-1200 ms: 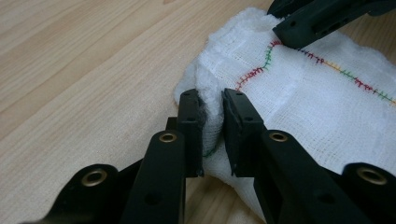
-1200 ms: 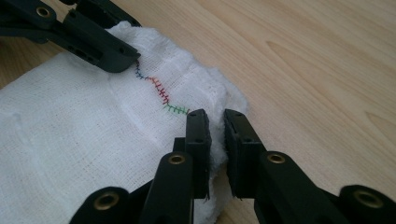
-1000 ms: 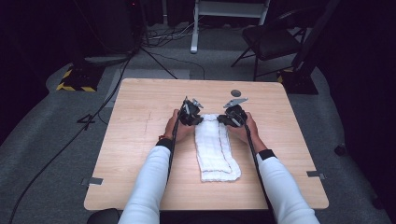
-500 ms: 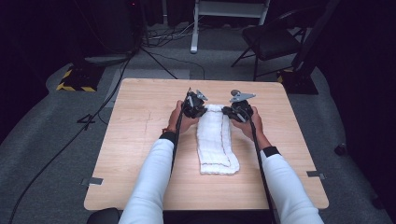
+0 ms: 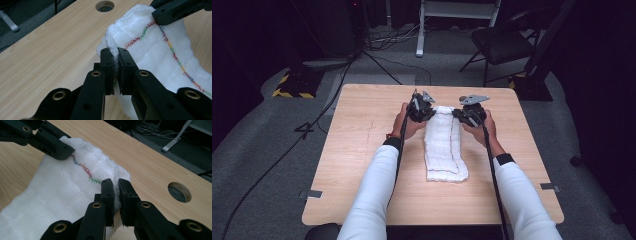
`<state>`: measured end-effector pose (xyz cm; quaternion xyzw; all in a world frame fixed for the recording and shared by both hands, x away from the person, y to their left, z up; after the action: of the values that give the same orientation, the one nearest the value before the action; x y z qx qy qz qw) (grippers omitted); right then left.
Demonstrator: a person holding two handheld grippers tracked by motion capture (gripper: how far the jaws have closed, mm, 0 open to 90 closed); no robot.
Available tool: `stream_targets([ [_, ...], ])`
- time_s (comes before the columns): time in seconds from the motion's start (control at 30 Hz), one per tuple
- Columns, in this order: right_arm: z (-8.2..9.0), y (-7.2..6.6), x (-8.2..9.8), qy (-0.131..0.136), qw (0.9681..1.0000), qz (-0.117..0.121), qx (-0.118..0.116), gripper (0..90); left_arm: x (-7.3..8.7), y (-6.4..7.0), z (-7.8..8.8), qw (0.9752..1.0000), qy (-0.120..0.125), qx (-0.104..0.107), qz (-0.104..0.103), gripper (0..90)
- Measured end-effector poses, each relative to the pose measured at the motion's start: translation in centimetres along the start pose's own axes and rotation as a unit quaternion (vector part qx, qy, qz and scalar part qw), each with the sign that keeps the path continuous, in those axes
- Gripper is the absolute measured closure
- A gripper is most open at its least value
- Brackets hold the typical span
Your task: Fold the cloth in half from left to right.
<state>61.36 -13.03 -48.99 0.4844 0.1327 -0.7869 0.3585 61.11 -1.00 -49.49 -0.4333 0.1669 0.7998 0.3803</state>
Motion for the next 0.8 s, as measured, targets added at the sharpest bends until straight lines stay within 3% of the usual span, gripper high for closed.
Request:
stream_targets([
  [0.13,0.2,0.2,-0.7,0.007,0.9999,0.011,0.003,83.1,-0.8,-0.2,0.5,0.9999,0.01,-0.002,-0.001,84.1],
  [0.33,1.1,-0.2,-1.2,0.014,0.9998,0.013,-0.005,83.1,-1.0,0.5,1.8,0.9995,0.025,0.02,0.0,84.0],
  [0.63,3.7,-2.5,-0.3,0.027,0.998,0.021,-0.053,83.1,0.2,3.0,4.1,0.9967,0.035,0.07,-0.019,83.8],
  [0.8,5.2,-4.2,0.6,0.034,0.9955,0.027,-0.084,83.1,1.5,4.8,5.3,0.9947,0.032,0.094,-0.025,83.7],
])
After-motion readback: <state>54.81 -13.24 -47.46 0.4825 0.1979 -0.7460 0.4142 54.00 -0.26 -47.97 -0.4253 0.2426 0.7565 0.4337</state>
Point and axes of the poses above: each handheld gripper's, and its own axes: z roughly backward along the jaws, x roughly out of its underside, y roughly to its right, the point moved 10 cm from there along -z, roughly forward along the jaws, and after that the axes turned 6 degrees about y, right-handed, at the moved point
